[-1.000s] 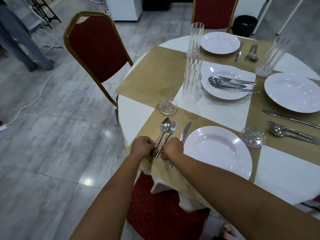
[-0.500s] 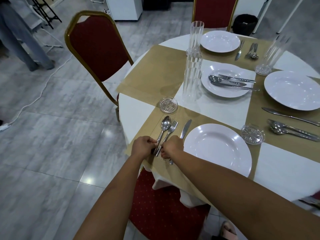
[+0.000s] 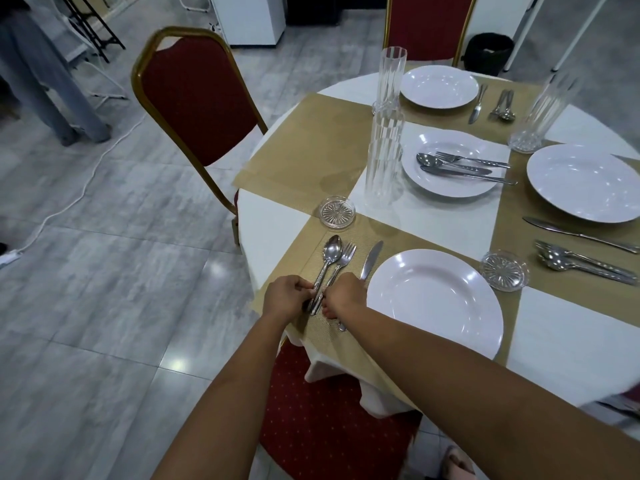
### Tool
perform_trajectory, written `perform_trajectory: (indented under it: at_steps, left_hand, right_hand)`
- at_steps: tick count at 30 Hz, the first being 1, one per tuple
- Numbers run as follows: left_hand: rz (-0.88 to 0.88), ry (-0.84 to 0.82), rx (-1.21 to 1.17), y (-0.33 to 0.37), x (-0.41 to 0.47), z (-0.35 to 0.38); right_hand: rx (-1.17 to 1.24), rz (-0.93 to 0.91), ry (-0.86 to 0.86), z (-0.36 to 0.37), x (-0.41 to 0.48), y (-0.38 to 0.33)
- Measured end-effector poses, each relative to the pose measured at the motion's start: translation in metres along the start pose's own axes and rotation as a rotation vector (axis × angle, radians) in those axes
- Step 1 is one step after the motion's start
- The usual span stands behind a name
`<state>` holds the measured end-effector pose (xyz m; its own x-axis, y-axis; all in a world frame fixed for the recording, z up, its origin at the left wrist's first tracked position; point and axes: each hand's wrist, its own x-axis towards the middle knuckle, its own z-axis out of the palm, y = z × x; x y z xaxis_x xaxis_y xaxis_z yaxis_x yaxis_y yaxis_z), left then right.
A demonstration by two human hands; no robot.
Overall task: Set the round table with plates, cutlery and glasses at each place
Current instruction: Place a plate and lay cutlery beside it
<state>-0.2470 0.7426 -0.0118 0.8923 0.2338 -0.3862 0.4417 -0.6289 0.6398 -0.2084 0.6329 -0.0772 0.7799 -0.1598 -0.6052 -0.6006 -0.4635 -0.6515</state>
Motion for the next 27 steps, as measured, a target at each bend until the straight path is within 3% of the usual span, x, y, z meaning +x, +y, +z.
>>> perform_trajectory:
  at_steps: [17, 21, 23, 27]
  left_hand:
    - [0.009, -0.025, -0.051, -0.001, -0.001, -0.003]
    - [0.065, 0.168, -0.011, 0.000, 0.000, -0.007]
    - [0.075, 0.275, 0.016, 0.001, 0.005, -0.005]
    - [0.226, 0.292, 0.214, 0.001, 0.022, 0.008]
  right_hand:
    - [-0.030, -0.054, -0.027, -0.012, -0.016, -0.006]
    - [-0.073, -0.103, -0.122, -0.035, -0.019, -0.018]
    - [-0.067, -0.116, -0.034, -0.048, -0.011, -0.023]
    - [-0.119, -0.224, 0.212, -0.090, -0.008, -0.050]
